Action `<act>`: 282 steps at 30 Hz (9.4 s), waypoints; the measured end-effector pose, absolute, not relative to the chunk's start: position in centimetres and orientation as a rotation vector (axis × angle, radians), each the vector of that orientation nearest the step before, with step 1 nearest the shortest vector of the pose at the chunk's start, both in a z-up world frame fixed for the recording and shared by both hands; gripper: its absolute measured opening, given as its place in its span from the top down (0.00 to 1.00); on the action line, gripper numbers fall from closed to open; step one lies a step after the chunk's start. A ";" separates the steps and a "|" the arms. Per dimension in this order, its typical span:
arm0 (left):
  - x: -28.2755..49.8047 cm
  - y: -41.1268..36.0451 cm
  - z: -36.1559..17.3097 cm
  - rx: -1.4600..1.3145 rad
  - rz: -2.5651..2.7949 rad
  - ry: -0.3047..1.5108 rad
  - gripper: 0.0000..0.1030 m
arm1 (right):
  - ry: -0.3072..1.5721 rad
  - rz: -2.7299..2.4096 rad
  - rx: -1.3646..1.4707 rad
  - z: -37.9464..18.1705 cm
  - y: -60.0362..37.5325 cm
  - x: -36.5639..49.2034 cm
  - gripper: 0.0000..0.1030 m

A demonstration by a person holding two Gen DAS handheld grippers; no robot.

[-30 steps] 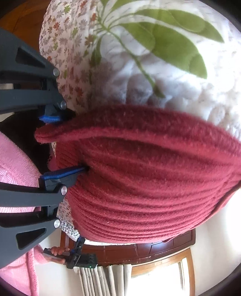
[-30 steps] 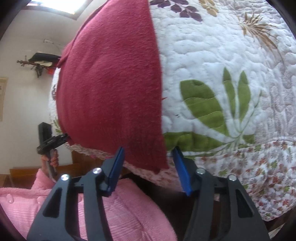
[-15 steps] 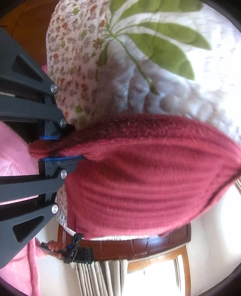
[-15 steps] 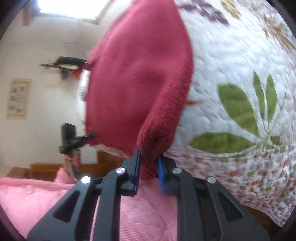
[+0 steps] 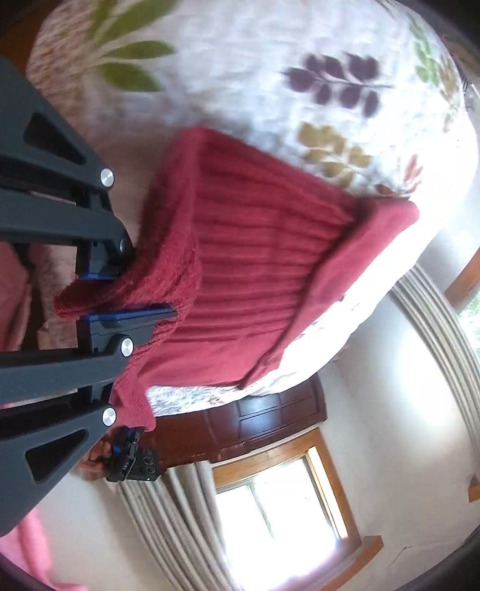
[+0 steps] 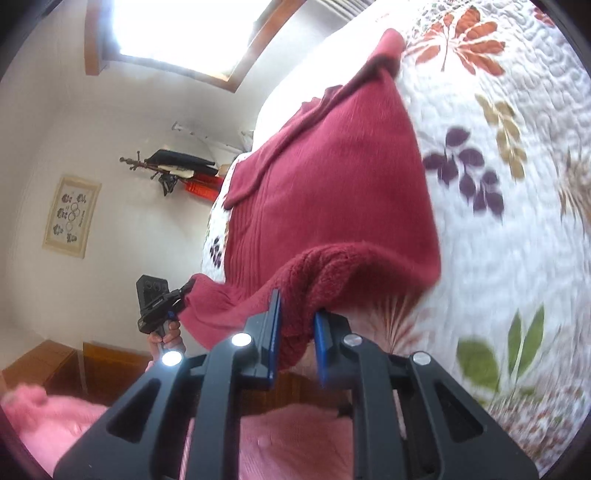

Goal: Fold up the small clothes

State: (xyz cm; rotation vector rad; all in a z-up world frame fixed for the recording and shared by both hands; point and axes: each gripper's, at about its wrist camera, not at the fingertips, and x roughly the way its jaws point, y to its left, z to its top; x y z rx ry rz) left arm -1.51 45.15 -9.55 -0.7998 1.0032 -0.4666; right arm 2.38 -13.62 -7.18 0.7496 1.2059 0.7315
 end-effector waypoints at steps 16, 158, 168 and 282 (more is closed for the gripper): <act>6.1 49.7 -15.2 -1.118 -0.302 1.055 0.77 | 1.319 0.568 0.852 -10.8 -15.4 13.7 0.57; 16.6 37.2 -11.3 -0.198 -0.170 1.136 0.47 | 1.354 0.468 0.271 -9.0 -11.4 18.5 0.94; 16.6 36.3 -11.1 -0.175 -0.132 1.137 0.47 | 1.371 0.453 0.273 -10.5 -11.4 18.0 0.89; 23.4 30.8 -11.1 -0.237 -0.262 1.186 0.24 | 1.368 0.339 0.522 -7.2 -9.5 24.2 0.91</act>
